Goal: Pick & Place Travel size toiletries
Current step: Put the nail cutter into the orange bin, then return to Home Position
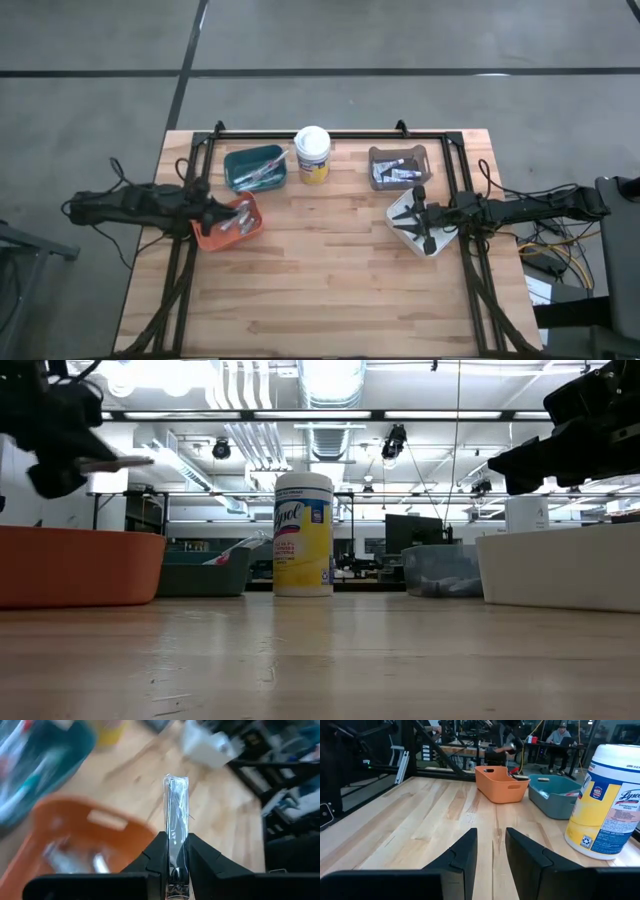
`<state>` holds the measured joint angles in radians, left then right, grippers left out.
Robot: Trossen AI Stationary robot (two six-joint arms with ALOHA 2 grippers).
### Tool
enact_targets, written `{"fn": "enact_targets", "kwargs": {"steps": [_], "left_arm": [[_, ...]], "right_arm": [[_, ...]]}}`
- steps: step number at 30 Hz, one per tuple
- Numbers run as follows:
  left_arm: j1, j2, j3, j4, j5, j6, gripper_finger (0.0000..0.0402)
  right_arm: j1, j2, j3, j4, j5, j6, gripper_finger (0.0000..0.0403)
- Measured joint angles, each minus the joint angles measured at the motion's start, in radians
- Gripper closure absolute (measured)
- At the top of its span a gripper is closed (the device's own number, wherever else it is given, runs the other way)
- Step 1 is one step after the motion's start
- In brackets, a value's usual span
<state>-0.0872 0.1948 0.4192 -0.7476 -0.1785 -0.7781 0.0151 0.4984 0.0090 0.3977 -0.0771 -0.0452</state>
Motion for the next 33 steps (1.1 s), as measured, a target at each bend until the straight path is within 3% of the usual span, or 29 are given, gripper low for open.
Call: {"fn": "enact_targets", "kwargs": {"steps": [6,11,16,26,33], "left_arm": [[0.0,0.001,0.087,-0.241,-0.021,-0.129,0.0348],[0.0,0.001,0.11,-0.357,-0.132,-0.154,0.0348],[0.0,0.005,0.099,-0.338,-0.138,-0.14,0.0336],[0.0,0.006,0.099,-0.305,-0.201,-0.185,0.0266],[0.0,0.006,0.098,-0.272,-0.206,-0.111,0.0219]], "right_arm": [[0.0,0.0,0.0,0.0,0.0,0.0,0.0307],[0.0,0.0,0.0,0.0,0.0,0.0,0.0307],[0.0,0.0,0.0,0.0,-0.001,0.0,0.0307],[0.0,-0.001,0.0,0.0,-0.001,0.0,0.0307],[0.0,0.0,0.0,0.0,-0.001,0.0,0.0307]]}}
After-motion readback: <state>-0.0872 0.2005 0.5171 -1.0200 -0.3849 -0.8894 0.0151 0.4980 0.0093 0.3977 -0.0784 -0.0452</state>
